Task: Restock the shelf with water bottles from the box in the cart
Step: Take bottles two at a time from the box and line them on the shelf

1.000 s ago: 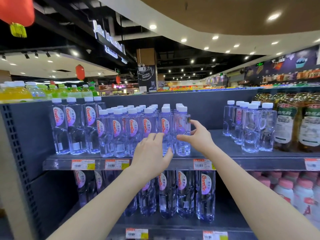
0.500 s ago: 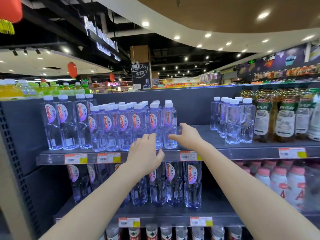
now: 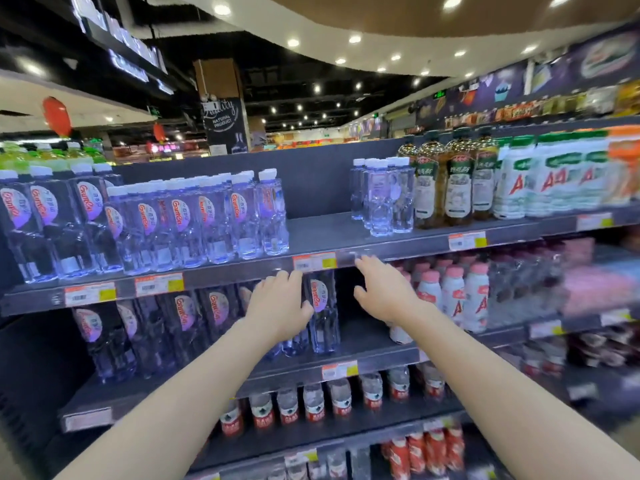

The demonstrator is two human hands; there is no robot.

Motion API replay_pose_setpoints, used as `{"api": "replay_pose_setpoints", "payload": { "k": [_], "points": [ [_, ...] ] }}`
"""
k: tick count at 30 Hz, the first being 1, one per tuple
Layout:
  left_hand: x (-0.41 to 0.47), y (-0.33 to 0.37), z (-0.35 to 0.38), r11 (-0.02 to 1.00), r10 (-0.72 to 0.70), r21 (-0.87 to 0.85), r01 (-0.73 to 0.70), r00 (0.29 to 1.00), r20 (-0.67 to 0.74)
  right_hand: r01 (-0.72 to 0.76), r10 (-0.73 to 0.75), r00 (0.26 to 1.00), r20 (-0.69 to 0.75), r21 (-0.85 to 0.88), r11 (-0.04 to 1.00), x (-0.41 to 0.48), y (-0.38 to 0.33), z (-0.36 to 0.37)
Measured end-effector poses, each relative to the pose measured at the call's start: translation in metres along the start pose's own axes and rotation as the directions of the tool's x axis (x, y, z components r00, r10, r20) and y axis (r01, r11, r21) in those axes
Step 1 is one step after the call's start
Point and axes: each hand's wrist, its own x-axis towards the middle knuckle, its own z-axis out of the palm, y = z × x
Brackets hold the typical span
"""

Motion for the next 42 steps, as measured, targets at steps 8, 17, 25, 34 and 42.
{"api": "replay_pose_setpoints", "payload": {
  "k": [8,17,25,34,42],
  "points": [
    [-0.057,0.105,0.038,0.958,0.274,-0.094,-0.270,0.961,0.032,-0.342,0.344,0.929,0.132,-0.039,0.939,-0.161,0.087,-0.010],
    [-0.130,0.269,0.056,0.841,0.517,-0.246,-0.482,0.850,0.103,-0.534,0.554,0.805,0.212,-0.147,0.832,-0.328,0.158,-0.039],
    [-0.152,0.435,0.066,0.768,0.628,-0.270,-0.581,0.765,0.139,-0.622,0.646,0.731,0.222,-0.176,0.763,-0.428,0.269,-0.068],
    [-0.139,0.635,0.109,0.777,0.623,-0.304,-0.551,0.744,0.244,-0.571,0.623,0.733,0.274,-0.250,0.782,-0.499,0.452,-0.076],
    [-0.105,0.729,0.183,0.843,0.536,-0.298,-0.447,0.742,0.403,-0.546,0.572,0.737,0.360,-0.182,0.818,-0.492,0.582,-0.042]
  ]
}}
